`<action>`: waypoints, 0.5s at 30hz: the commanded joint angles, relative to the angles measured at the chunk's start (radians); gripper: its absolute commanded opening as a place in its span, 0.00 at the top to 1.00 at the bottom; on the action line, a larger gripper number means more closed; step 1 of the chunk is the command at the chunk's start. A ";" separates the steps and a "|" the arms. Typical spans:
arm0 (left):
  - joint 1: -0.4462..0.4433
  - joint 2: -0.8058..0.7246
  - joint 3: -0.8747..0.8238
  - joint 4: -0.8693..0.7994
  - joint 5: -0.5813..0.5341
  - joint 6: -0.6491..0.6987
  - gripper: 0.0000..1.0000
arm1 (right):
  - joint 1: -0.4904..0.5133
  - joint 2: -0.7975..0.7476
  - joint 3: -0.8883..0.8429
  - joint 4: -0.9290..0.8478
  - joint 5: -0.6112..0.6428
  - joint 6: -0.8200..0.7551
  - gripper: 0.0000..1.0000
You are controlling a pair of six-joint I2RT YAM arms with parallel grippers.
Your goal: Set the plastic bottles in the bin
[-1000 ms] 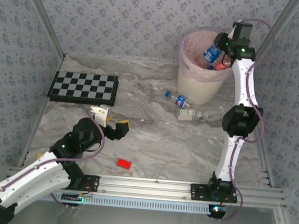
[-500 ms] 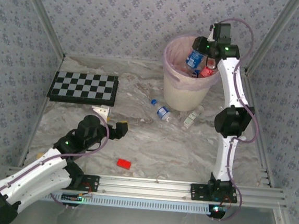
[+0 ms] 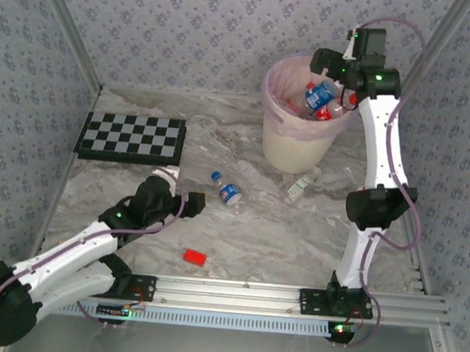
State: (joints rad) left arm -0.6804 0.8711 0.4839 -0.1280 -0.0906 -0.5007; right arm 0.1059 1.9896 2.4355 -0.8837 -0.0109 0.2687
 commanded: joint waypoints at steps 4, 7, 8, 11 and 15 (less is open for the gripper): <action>0.008 0.064 0.073 0.051 0.038 -0.016 0.01 | -0.017 -0.060 -0.058 0.036 0.013 -0.051 0.10; 0.009 0.084 0.085 0.057 0.046 -0.019 0.01 | -0.037 -0.038 -0.005 -0.010 -0.002 -0.046 0.17; 0.009 0.089 0.088 0.056 0.048 -0.022 0.01 | -0.039 -0.045 -0.008 -0.014 -0.003 -0.047 0.20; 0.010 0.102 0.089 0.057 0.039 -0.032 0.01 | -0.042 -0.086 -0.049 -0.003 0.012 -0.055 0.34; 0.014 0.148 0.097 0.048 0.018 -0.065 0.02 | -0.041 -0.175 -0.212 0.011 0.036 -0.045 0.40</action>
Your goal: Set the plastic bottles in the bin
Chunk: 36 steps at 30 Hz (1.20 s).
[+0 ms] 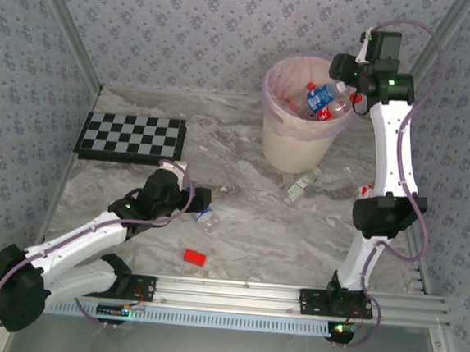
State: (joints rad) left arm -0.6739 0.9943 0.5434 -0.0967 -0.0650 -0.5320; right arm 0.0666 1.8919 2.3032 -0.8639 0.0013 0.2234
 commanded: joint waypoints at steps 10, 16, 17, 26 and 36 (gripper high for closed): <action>0.005 0.079 0.029 -0.085 -0.047 -0.113 0.05 | -0.019 -0.142 -0.333 0.135 -0.107 0.050 0.54; 0.004 -0.124 0.116 -0.431 -0.213 -0.182 0.05 | -0.024 -0.195 -0.261 0.098 -0.066 0.020 0.33; 0.004 -0.156 0.155 -0.540 -0.252 -0.230 0.05 | -0.024 -0.202 -0.256 0.089 -0.064 0.015 0.29; -0.015 -0.136 0.201 -1.151 -0.237 -0.649 0.01 | -0.021 -0.270 -0.359 0.096 -0.049 -0.006 0.12; -0.004 -0.116 0.009 -0.917 -0.114 -0.718 0.10 | -0.031 -0.346 -0.399 0.072 -0.051 -0.042 0.11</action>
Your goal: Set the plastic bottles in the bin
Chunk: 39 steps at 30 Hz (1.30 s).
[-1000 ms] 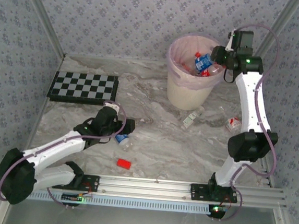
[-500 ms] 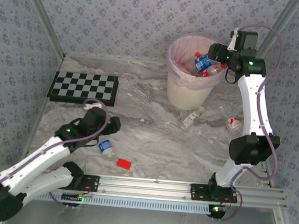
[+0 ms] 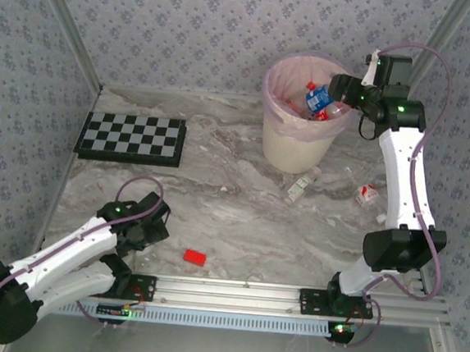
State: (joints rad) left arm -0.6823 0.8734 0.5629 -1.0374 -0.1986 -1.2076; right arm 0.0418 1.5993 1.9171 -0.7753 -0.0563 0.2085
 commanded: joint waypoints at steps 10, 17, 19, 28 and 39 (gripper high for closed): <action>0.012 0.040 -0.078 0.206 0.098 -0.069 0.20 | -0.033 -0.215 -0.117 0.047 -0.119 0.049 0.05; 0.013 0.087 -0.111 0.321 0.168 -0.094 0.24 | -0.060 -0.301 -0.226 0.106 -0.426 0.117 0.04; -0.002 0.097 -0.128 0.352 0.192 -0.123 0.24 | -0.062 -0.300 -0.227 0.118 -0.513 0.139 0.04; -0.025 0.157 -0.041 0.364 0.102 -0.058 0.37 | 0.052 -0.257 -0.233 0.109 -0.601 0.086 0.06; -0.027 0.359 0.304 0.575 0.094 0.384 0.67 | 0.336 -0.130 -0.276 0.081 -0.530 0.030 0.12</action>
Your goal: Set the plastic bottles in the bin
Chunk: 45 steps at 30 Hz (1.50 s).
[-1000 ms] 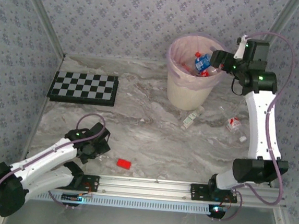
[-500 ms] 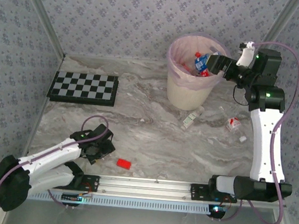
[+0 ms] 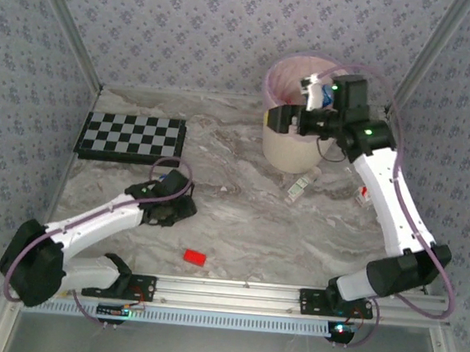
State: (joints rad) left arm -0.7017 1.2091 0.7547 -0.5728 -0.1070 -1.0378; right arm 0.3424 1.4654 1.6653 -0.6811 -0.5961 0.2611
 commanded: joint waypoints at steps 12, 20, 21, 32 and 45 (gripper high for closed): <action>-0.022 0.095 0.200 0.554 0.496 0.656 0.80 | 0.080 0.108 -0.070 0.107 -0.162 0.076 0.30; -0.040 0.093 0.176 0.617 0.546 0.644 0.81 | 0.111 0.159 -0.075 0.162 -0.139 0.127 0.40; -0.042 0.090 0.176 0.624 0.547 0.644 0.81 | 0.116 0.168 -0.070 0.165 -0.143 0.129 0.40; -0.045 0.081 0.189 0.583 0.454 0.640 0.78 | 0.150 0.181 -0.076 0.175 -0.096 0.151 0.67; -0.065 -0.030 0.190 0.401 0.209 0.622 0.00 | 0.011 0.138 0.205 0.020 0.026 0.067 0.92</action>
State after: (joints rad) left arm -0.7597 1.2373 0.9211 -0.1135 0.1928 -0.4194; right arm 0.3973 1.6627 1.7626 -0.6052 -0.6258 0.3737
